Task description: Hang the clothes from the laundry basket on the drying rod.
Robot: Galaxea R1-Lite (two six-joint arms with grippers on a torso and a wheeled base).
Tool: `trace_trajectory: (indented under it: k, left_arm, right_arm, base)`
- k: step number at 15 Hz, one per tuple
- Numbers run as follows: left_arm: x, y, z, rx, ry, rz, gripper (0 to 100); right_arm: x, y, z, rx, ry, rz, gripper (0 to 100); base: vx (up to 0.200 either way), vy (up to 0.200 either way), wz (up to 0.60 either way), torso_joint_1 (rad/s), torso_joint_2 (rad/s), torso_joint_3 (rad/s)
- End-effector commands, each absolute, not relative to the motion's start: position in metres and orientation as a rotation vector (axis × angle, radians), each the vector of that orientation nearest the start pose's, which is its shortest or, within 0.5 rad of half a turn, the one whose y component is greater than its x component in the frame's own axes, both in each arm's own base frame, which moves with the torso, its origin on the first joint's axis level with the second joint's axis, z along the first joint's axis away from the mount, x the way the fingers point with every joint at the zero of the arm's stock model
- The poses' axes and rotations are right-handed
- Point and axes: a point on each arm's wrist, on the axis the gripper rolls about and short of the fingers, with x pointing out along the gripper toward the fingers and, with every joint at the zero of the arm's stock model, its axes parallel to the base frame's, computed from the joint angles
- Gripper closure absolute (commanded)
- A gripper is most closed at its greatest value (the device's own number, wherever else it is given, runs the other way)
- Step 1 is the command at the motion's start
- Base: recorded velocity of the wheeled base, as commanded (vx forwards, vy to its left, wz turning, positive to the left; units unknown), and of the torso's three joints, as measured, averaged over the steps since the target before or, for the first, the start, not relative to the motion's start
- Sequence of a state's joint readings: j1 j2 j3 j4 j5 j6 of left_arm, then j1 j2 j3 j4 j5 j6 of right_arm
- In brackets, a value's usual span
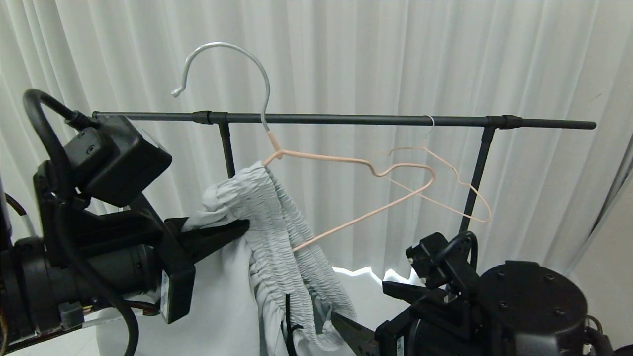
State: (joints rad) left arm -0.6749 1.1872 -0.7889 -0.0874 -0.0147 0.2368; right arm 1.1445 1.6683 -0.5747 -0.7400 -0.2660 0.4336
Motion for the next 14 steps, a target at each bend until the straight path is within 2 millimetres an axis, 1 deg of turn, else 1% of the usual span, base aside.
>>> trace_trajectory:
  k: [1,2,3,4,5,6,8,10,11,14]
  left_arm:
    - [0.138,-0.111,0.25,0.326,0.211,-0.719,100]
    - [0.138,-0.111,0.25,0.325,0.21,-0.719,100]
    - [0.138,-0.111,0.252,0.323,0.204,-0.719,100]
    - [0.139,-0.111,0.252,0.323,0.202,-0.717,100]
    - [0.139,-0.111,0.252,0.324,0.202,-0.717,100]
    - [0.139,-0.111,0.252,0.326,0.203,-0.717,100]
    - [0.139,-0.111,0.25,0.334,0.208,-0.716,100]
    - [0.139,-0.111,0.245,0.342,0.226,-0.715,100]
    - [0.138,-0.11,0.24,0.351,0.238,-0.716,100]
    - [0.135,-0.108,0.23,0.37,0.266,-0.719,100]
  right_arm:
    - [0.126,0.256,0.118,0.114,0.514,0.727,0]
    - [0.127,0.256,0.116,0.112,0.517,0.719,0]
    - [0.129,0.259,0.106,0.102,0.533,0.672,0]
    - [0.13,0.26,0.101,0.107,0.545,0.644,0]
    - [0.13,0.26,0.1,0.109,0.545,0.631,0]
    - [0.13,0.259,0.101,0.11,0.544,0.63,100]
    - [0.135,0.255,0.101,0.113,0.534,0.597,100]
    - [0.147,0.246,0.1,0.111,0.525,0.534,100]
    - [0.16,0.236,0.102,0.109,0.511,0.484,100]
    - [0.176,0.218,0.107,0.084,0.482,0.427,100]
  base:
    - [0.0,0.0,0.0,0.0,0.0,0.0]
    - [0.0,0.0,0.0,0.0,0.0,0.0]
    - [0.0,0.0,0.0,0.0,0.0,0.0]
    - [0.0,0.0,0.0,0.0,0.0,0.0]
    - [0.0,0.0,0.0,0.0,0.0,0.0]
    - [0.0,0.0,0.0,0.0,0.0,0.0]
    - [0.0,0.0,0.0,0.0,0.0,0.0]
    - [0.0,0.0,0.0,0.0,0.0,0.0]
    - [0.0,0.0,0.0,0.0,0.0,0.0]
    - [0.0,0.0,0.0,0.0,0.0,0.0]
